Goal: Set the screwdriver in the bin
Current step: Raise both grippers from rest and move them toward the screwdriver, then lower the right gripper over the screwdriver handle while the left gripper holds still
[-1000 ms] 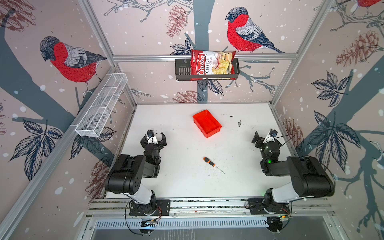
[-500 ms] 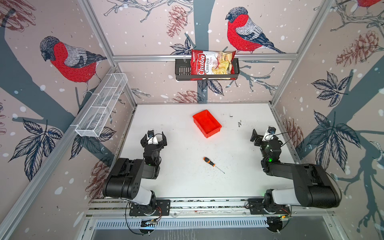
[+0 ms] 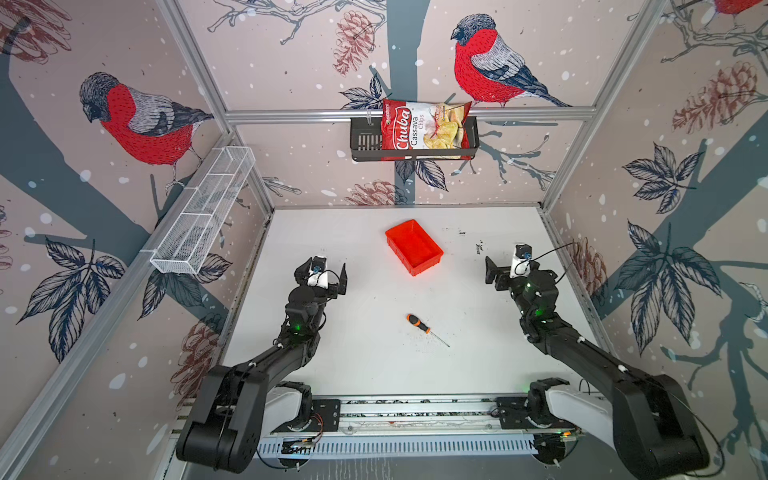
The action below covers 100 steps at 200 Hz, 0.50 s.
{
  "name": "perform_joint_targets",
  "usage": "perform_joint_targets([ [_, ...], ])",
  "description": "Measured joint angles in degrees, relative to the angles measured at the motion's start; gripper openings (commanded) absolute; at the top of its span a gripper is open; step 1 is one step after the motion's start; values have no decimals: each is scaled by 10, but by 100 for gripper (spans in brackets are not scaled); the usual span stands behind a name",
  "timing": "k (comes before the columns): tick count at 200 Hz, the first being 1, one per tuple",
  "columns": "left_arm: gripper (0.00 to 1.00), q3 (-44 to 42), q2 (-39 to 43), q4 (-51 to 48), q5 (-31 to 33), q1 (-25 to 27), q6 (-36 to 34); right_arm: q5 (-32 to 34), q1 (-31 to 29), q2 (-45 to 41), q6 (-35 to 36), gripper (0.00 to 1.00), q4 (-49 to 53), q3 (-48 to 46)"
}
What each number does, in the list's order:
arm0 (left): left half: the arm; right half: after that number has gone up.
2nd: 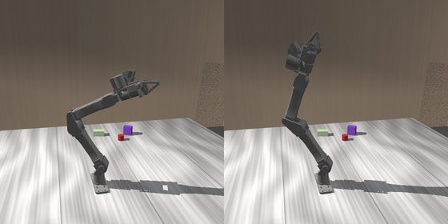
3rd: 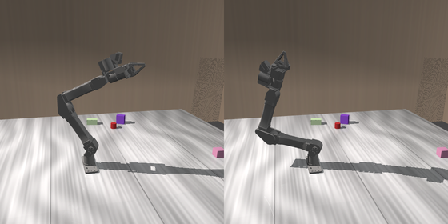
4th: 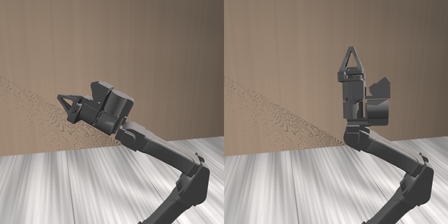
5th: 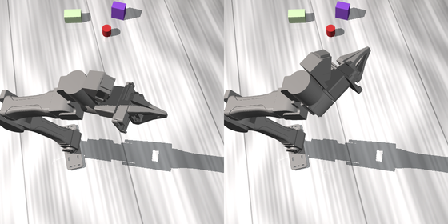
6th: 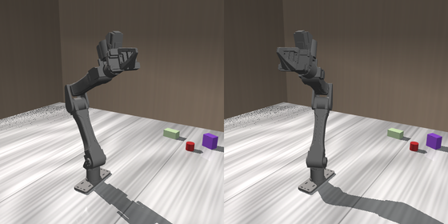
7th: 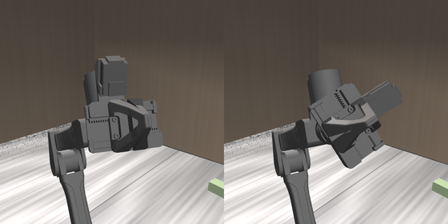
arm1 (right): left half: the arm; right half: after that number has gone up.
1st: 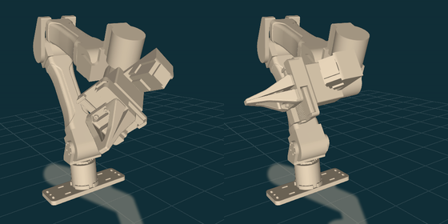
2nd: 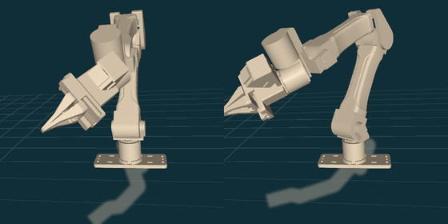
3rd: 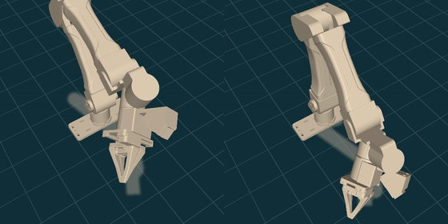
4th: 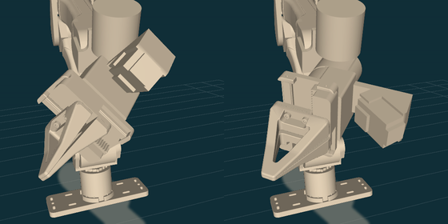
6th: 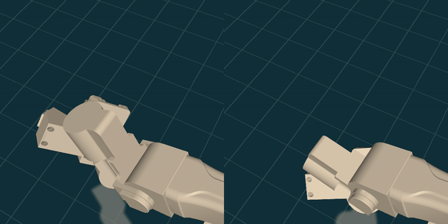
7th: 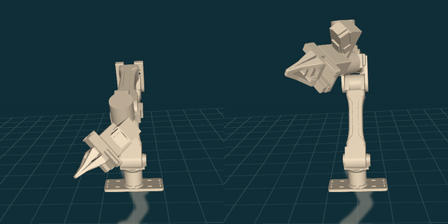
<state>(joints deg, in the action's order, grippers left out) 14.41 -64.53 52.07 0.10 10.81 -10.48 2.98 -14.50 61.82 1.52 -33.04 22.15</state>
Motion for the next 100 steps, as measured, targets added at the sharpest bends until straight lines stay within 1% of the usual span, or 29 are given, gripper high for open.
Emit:
perform_joint_targets([
  [45,99,16,80,-137,-122,13,-56,-9,-69,-20,0,100,89,34],
  [79,99,19,126,-217,-167,35,-78,-9,-136,-23,-2,100,133,49],
  [100,99,19,146,-259,-181,48,-85,-1,-179,-19,-15,100,149,49],
])
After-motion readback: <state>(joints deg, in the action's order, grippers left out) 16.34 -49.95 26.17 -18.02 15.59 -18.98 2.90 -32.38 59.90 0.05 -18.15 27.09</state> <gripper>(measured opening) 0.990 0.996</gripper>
